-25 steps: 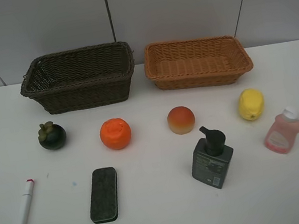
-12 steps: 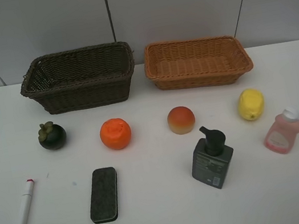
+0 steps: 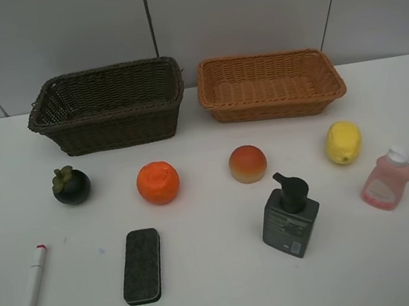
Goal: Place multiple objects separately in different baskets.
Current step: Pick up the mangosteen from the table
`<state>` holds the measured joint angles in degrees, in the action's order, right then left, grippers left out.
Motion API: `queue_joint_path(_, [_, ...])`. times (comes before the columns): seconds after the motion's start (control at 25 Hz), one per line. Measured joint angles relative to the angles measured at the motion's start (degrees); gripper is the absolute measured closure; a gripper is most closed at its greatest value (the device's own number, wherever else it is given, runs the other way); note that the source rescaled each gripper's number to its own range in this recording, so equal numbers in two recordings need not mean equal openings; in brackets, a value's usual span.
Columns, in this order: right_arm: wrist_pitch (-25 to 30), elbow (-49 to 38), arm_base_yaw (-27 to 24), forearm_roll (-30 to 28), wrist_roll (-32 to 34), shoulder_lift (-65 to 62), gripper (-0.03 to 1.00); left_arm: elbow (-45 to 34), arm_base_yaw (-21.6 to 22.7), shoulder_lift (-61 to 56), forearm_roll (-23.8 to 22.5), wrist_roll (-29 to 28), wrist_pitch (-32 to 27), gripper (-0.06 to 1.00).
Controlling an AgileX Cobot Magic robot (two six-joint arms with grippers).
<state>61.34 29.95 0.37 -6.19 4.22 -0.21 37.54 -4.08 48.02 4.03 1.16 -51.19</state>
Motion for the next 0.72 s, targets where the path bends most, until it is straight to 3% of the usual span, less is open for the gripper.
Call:
queue_joint_path(0.44, [0.0, 0.0, 0.0, 0.0, 0.0, 0.0, -0.03, 17.4, 0.0, 38.8, 0.6, 4.3, 2.8, -0.06])
queue_joint_path(0.72, [0.0, 0.0, 0.0, 0.0, 0.0, 0.0, -0.03, 23.0, -1.2, 52.5, 1.8, 8.0, 11.0, -0.06])
